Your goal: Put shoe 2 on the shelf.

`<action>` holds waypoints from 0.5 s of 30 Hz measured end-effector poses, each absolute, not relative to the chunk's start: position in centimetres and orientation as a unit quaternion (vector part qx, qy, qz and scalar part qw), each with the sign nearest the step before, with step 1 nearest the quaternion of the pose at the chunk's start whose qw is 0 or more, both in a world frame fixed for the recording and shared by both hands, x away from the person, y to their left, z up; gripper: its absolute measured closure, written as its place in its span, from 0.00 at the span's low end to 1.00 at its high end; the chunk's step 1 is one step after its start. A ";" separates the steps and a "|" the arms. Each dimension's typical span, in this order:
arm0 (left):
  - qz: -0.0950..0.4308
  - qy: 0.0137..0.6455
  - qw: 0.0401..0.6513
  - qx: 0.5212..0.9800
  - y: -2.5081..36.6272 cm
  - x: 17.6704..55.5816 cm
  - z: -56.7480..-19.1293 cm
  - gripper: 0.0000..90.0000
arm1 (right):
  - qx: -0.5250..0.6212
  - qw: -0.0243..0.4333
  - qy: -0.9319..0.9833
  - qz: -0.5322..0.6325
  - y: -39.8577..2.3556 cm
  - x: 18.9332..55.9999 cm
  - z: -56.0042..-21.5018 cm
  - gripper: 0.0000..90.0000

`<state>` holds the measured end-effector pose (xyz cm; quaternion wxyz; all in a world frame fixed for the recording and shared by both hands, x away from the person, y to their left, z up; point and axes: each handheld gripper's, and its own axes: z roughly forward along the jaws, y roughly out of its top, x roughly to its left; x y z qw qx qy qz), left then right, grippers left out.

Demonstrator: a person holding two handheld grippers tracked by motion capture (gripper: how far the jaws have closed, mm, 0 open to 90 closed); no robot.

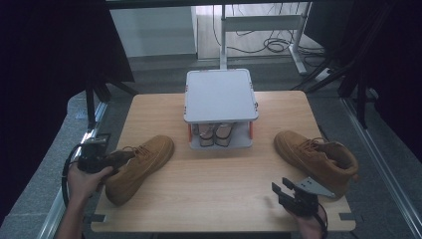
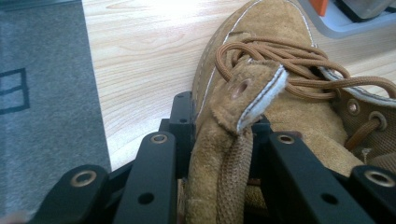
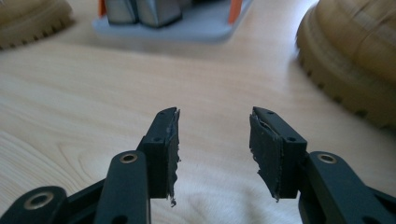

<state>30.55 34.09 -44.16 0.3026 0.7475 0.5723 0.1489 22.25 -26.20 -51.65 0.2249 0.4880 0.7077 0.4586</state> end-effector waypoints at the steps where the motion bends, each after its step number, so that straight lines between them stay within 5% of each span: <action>1: 0.149 0.572 0.303 0.747 34.1 30.5 -44.2 0.81 | 0.486 0.229 0.702 0.468 -26.6 22.1 -50.9 0.58; 15: 0.158 0.564 0.310 0.748 34.0 30.2 -44.2 0.82 | 0.462 0.271 0.677 0.505 -29.2 20.6 -46.0 0.59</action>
